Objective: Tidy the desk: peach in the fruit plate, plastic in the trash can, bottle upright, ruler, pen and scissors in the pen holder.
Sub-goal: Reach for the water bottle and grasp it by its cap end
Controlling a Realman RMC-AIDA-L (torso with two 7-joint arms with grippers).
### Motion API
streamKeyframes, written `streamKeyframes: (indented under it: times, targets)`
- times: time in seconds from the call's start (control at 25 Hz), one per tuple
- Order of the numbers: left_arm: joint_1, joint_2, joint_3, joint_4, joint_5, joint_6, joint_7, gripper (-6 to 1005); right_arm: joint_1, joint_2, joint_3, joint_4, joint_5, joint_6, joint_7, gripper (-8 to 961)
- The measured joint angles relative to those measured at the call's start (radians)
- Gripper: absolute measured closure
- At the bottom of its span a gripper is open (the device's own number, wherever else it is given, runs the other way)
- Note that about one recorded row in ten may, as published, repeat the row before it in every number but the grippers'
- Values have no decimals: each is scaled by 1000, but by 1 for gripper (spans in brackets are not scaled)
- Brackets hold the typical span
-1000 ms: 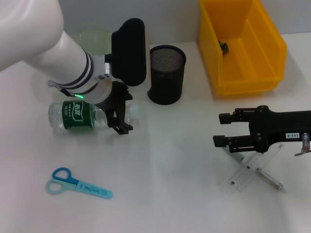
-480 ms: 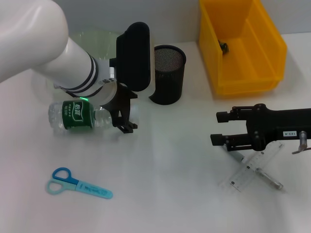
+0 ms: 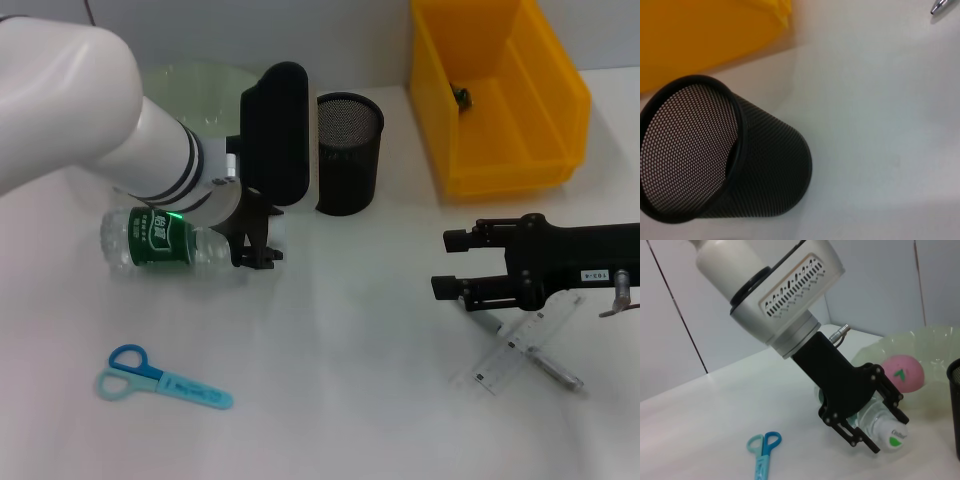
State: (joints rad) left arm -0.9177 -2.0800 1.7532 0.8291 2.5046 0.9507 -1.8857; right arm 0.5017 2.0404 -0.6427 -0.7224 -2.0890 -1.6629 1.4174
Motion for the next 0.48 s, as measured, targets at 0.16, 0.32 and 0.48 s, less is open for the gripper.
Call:
streamKeyframes:
  times: [0.16,0.32,0.48]
  targets:
    - [4,0,15,1,0,-16,-3,490,0,0,0,0,3,0,0,213]
    - [9,0,20,4,0,-30,-5,568,0,0,1,0,5,0,0,213]
    - [19,0,13,26,3,-22,-29,568,0,0,5,0,6,0,0,212]
